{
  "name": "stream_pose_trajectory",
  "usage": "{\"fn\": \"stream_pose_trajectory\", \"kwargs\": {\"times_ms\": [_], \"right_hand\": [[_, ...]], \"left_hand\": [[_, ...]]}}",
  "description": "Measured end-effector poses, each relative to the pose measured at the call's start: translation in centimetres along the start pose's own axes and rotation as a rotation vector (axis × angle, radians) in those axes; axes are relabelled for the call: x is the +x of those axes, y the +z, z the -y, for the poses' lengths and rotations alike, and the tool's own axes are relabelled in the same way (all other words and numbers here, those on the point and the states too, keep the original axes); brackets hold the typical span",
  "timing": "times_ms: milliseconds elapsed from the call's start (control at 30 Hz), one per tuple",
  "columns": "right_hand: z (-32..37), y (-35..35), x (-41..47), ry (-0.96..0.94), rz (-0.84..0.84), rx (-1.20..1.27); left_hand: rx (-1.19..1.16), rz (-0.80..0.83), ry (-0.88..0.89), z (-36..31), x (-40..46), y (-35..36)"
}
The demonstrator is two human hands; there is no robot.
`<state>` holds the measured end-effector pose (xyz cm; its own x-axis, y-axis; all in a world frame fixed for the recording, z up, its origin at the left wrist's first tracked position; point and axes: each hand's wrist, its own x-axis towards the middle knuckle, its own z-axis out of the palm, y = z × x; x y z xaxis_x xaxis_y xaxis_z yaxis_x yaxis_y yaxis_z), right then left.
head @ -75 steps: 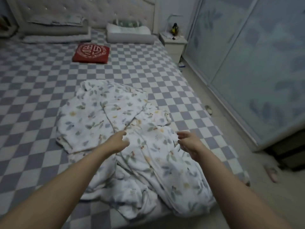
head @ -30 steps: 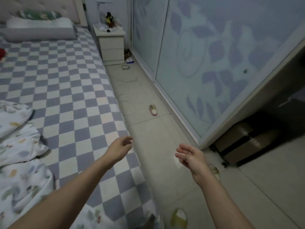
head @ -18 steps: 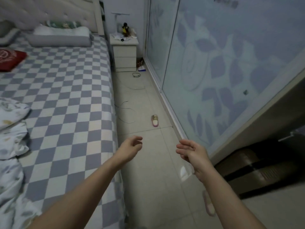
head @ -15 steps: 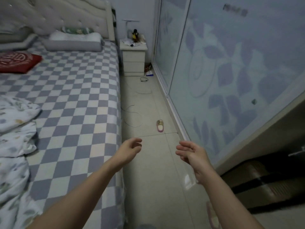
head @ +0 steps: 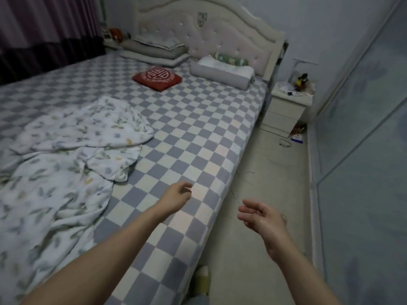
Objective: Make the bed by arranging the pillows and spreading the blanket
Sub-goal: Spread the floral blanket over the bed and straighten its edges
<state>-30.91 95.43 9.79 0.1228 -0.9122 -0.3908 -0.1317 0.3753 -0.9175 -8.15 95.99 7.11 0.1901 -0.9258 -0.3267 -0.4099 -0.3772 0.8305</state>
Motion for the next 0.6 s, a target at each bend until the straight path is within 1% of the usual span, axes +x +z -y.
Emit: {"fn": "stream_pose_trajectory", "kwargs": {"times_ms": [167, 267, 300, 367, 433, 600], "right_hand": [[3.9, 2.8, 11.3, 0.028, 0.142, -0.043], [6.5, 5.7, 17.5, 0.041, 0.219, -0.077], [7.4, 7.0, 19.6, 0.035, 0.255, -0.082], [8.8, 8.9, 21.7, 0.038, 0.315, -0.108], [9.8, 11.1, 24.1, 0.061, 0.393, -0.147], [10.2, 15.8, 29.2, 0.111, 0.548, -0.252]], "left_hand": [[-0.076, -0.118, -0.119, 0.5, 8.6, -1.4], [-0.105, -0.163, -0.167, 0.3, 12.7, -3.7], [-0.12, -0.202, -0.179, 0.4, 14.2, -4.9], [-0.118, -0.278, -0.196, 0.6, 15.7, -6.9], [-0.116, -0.353, -0.249, 1.1, 16.9, -9.4], [-0.005, -0.467, -0.377, 5.1, 17.7, -13.0]]}}
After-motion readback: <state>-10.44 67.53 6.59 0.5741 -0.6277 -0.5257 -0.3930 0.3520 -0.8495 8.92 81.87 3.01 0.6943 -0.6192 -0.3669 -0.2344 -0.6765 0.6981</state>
